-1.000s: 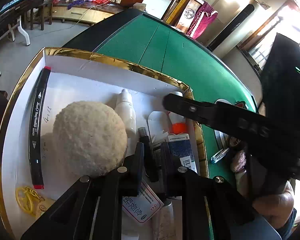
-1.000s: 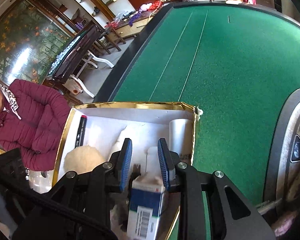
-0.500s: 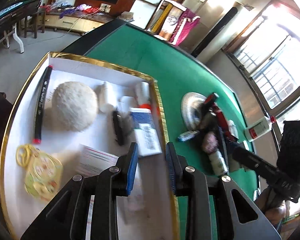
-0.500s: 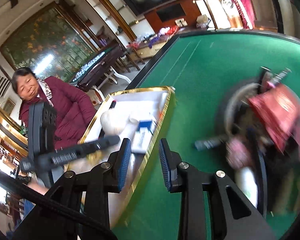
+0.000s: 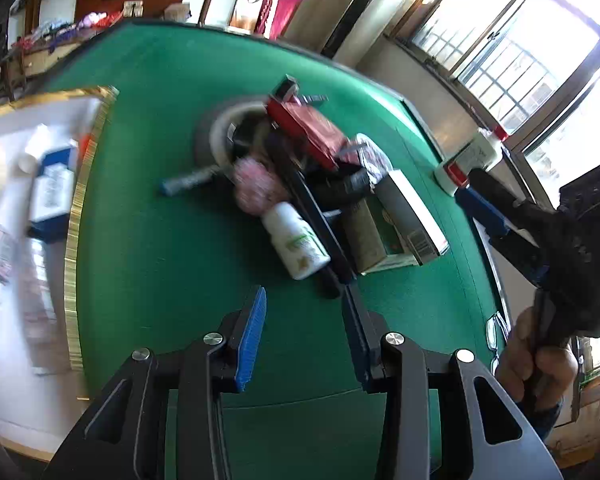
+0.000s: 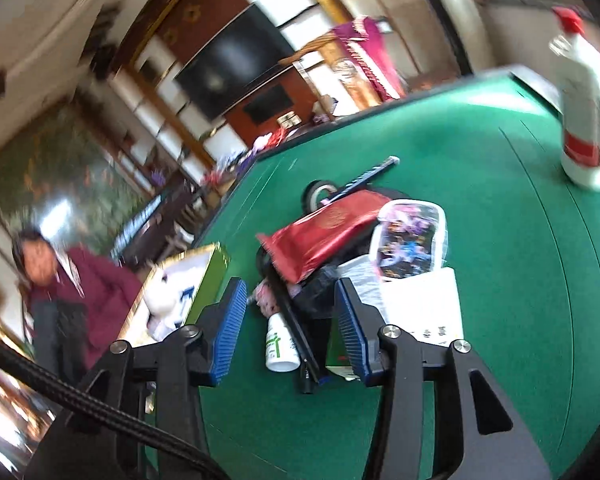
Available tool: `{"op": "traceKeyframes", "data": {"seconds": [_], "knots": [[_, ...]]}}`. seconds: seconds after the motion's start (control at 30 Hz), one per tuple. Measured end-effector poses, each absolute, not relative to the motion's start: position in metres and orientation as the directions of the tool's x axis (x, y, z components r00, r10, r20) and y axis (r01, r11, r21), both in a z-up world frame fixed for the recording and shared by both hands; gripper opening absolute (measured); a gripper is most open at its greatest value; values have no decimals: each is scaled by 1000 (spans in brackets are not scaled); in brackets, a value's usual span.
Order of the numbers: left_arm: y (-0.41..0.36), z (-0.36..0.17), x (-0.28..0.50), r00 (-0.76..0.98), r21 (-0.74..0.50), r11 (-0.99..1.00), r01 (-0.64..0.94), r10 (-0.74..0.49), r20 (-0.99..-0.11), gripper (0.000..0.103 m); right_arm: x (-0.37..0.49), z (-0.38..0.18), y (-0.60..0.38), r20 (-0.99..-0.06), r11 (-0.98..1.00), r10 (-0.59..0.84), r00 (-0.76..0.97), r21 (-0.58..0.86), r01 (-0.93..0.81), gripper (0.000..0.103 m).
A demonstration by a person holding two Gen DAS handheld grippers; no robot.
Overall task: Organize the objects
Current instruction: 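Move the left gripper to the pile and grasp the white pill bottle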
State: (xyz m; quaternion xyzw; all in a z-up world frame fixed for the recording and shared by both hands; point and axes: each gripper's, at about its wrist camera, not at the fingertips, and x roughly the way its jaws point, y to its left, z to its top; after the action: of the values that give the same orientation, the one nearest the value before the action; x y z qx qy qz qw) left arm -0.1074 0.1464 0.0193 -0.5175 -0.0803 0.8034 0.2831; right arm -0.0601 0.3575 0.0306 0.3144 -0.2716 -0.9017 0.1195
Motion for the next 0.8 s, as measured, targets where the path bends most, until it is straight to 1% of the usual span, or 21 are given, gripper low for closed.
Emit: {"op": "traceKeyframes", "data": {"seconds": [0.13,0.3,0.43,0.53,0.57,0.6,0.67,0.8], "knots": [[175,1,-113,-283,-408,-853,-326,500,-818,34,-59,29,363,-511,-824,-368,-777,566,19,46],[186,-7,-130,-299,-386,-888,-248,450,-842,34,-59,24,363,-496,-787,-431,-754,615,46,46],[191,-13,-149,-323,-363,-909,-204,412,-852,34,-54,24,355,-493,-798,-432,-755,600,65,46],[203,-24,-162,-291,-339,-909,-244,402,-868,35,-56,24,349,-502,-811,-431,-750,579,78,46],[202,-25,-163,-300,-343,-904,-255,411,-860,33,-57,22,347,-506,-815,-430,-748,574,80,46],[198,-26,-161,-308,-346,-904,-252,413,-857,30,-57,21,345,-510,-818,-430,-745,569,83,46],[186,-28,-155,-316,-357,-896,-264,430,-846,30,-58,19,340,-517,-826,-431,-739,555,93,46],[149,-31,-126,-362,-332,-899,-286,422,-831,29,-62,13,324,-542,-844,-445,-713,519,132,46]]}}
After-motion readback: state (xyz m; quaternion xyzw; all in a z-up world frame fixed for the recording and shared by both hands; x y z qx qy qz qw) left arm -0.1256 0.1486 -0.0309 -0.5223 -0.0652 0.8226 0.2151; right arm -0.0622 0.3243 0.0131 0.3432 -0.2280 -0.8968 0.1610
